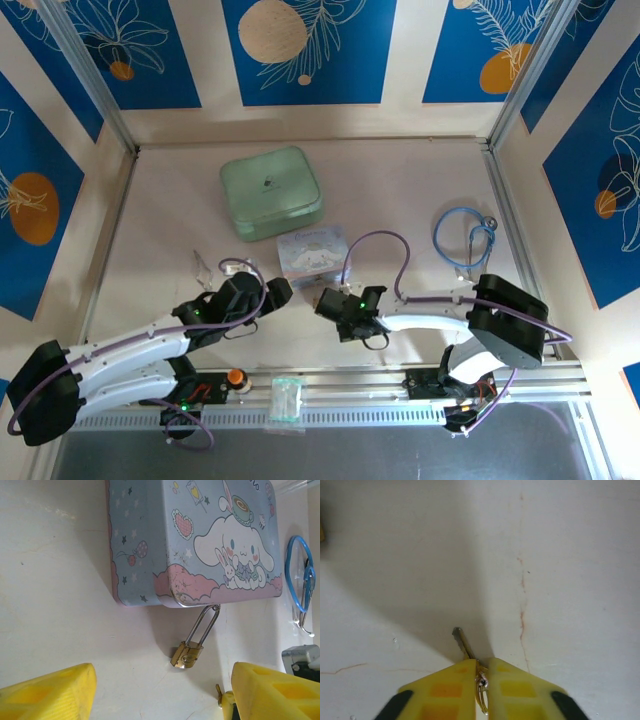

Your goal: Unlock the padlock with the key

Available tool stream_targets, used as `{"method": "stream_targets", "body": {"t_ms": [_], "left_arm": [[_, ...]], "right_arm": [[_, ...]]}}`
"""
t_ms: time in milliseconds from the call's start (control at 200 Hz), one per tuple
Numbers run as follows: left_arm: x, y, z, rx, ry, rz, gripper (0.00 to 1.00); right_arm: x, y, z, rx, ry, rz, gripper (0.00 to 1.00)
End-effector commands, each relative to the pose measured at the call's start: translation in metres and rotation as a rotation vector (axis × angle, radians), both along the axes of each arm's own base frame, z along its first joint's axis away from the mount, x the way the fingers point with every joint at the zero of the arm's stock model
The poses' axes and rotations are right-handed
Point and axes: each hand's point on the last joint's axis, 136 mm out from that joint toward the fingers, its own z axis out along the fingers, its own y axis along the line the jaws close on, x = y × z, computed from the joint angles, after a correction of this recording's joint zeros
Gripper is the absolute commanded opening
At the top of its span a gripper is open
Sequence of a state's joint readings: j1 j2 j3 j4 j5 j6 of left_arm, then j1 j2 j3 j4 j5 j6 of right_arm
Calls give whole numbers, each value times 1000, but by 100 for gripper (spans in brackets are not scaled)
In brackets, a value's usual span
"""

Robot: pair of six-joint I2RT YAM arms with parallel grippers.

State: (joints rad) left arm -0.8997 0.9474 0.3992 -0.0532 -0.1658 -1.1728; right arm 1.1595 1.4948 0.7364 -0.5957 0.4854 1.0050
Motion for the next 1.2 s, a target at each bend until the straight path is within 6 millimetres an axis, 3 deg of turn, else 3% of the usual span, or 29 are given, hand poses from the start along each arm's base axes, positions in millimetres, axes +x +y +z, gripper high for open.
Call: {"method": "stream_targets", "body": {"t_ms": [0,125,275,665,890,991,1191], "left_arm": [[2,-5,2,-13,-6,-4,71],[3,-11,1,-30,6,-7,71],[6,-20,5,-128,9,36,68],[-4,-82,19,-475,192,111,66],[-7,-93,34,-679,198,235,82],[-5,-99,51,-793,215,249,88],[-4,-90,65,-868,242,315,91]], "right_arm": [[-37,-13,-32,-39,175,9,3],[-29,-11,-22,-6,155,15,0],[-17,3,2,165,114,47,0],[9,17,77,416,38,107,0],[28,44,126,615,-23,72,0],[38,58,144,681,-73,90,0],[47,78,172,789,-159,107,0]]}}
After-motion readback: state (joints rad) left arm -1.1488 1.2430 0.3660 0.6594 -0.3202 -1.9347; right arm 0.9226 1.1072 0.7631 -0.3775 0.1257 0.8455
